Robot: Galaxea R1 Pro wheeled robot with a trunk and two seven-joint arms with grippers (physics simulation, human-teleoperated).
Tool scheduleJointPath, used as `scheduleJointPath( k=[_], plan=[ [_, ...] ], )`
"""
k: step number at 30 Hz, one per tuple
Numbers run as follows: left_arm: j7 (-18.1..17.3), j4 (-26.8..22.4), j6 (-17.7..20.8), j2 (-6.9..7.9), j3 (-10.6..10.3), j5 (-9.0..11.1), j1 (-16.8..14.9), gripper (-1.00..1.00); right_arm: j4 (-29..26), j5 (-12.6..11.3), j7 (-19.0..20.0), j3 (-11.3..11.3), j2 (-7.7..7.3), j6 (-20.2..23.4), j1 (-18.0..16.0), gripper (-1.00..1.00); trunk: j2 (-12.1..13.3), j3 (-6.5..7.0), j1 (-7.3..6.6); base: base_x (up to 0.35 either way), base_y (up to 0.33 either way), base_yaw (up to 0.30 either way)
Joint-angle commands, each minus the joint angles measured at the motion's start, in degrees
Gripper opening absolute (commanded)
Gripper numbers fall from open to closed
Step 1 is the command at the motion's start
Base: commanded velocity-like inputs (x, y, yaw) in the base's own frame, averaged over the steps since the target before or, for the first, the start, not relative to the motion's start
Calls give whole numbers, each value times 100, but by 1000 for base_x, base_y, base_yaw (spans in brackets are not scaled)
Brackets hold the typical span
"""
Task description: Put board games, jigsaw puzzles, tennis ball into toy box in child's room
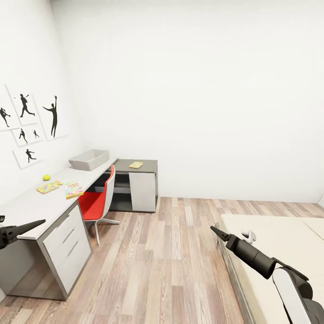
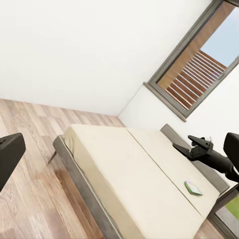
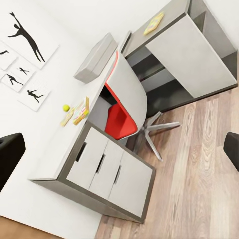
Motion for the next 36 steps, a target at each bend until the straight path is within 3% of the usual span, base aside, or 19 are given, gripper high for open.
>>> scheduleJointPath(
  k=[1, 11, 36],
  plan=[
    [-26, 1, 61, 0, 0, -8, -2, 100, 0, -20, 11, -9, 1, 40, -2, 100, -4, -2, 2, -3, 0, 0],
    [-26, 1, 61, 5, -179, -9, -2, 100, -4, -20, 7, -4, 2, 40, -5, 100, -4, 16, 2, -1, 0, -53],
    [-26, 1, 61, 6, -199, -9, -2, 100, -5, -20, 7, 20, 6, 40, -4, 100, -4, 26, 2, 0, 0, -13]
  ],
)
